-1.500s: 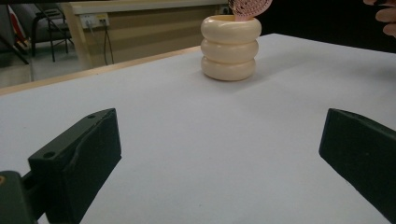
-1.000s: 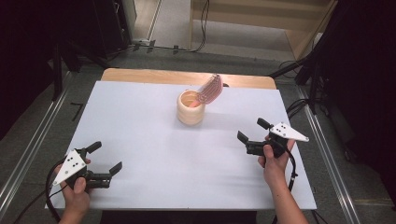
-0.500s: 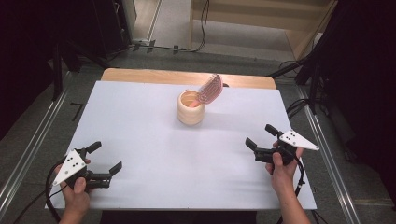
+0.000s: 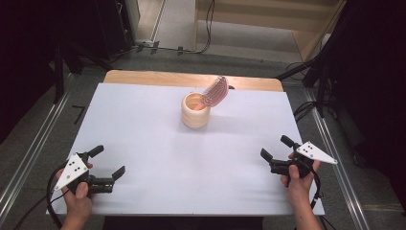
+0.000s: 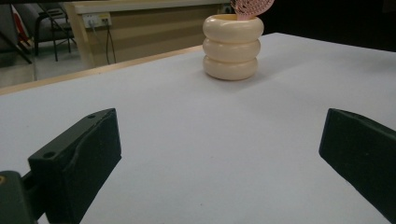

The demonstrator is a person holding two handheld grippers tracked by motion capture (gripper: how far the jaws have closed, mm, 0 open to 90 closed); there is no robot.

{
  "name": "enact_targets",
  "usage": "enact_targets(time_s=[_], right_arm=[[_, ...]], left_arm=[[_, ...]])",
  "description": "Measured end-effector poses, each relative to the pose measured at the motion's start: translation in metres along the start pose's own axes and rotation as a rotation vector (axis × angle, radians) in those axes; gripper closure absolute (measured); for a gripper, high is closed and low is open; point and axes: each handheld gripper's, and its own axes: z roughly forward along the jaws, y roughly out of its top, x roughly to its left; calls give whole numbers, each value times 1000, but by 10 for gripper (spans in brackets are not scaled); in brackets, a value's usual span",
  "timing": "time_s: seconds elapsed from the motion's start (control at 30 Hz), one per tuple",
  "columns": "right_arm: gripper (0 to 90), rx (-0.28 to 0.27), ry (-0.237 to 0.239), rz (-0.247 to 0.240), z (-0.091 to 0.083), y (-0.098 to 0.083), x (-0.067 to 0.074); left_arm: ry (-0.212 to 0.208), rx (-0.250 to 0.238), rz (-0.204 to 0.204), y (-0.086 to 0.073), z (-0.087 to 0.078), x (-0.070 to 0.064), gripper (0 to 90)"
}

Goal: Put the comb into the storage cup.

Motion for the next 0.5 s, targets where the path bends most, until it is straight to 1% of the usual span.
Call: enact_targets(time_s=[0.33, 0.5], right_arm=[[0, 2, -17, 3, -17, -11, -8], [0, -3, -28, 18, -25, -15, -13]], left_arm=[[3, 0, -2, 0, 0, -1, 0], [4, 1, -1, 0, 0, -1, 0]])
